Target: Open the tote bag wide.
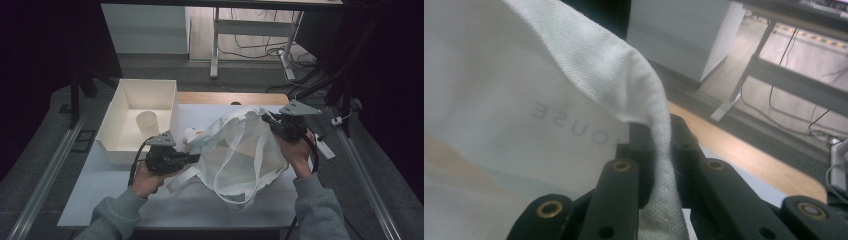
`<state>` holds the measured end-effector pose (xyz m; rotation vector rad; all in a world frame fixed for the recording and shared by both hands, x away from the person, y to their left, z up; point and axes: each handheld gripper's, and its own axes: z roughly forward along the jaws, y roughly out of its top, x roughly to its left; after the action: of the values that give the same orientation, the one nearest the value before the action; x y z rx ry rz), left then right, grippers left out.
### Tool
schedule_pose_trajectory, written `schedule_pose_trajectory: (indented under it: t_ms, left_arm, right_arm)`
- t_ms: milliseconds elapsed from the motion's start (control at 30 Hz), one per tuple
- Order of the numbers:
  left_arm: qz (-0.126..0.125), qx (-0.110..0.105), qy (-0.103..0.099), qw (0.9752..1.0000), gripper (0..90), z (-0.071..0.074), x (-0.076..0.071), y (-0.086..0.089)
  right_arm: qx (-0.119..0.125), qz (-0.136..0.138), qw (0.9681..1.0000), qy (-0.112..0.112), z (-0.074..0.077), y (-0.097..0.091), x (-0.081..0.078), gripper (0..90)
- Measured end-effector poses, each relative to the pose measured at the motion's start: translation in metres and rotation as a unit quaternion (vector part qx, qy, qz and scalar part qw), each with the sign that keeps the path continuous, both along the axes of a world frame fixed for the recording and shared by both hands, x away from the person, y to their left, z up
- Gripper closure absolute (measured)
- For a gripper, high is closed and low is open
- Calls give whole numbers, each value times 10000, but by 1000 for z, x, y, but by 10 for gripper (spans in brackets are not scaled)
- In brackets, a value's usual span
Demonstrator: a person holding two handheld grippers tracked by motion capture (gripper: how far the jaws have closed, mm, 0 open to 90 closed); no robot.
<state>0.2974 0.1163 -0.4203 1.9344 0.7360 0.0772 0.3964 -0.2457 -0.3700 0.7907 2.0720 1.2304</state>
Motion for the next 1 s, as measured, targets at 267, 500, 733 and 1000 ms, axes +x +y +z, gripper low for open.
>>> schedule_pose_trajectory:
  t_ms: [267,500,733,1000]
  left_arm:
    - [-21,282,161,9995,875,-17,4,-10]
    - [-53,507,349,9981,875,-33,8,-16]
    - [-47,623,511,9967,875,-45,12,-19]
    - [-37,750,618,9953,875,-56,16,-24]
  right_arm:
    - [-51,-114,9998,180,-23,-4,8,836]
    - [-144,-135,9988,439,-45,-1,19,837]
    - [-302,-181,9972,653,-66,4,30,837]
    - [-493,-179,9934,1018,-89,7,41,837]
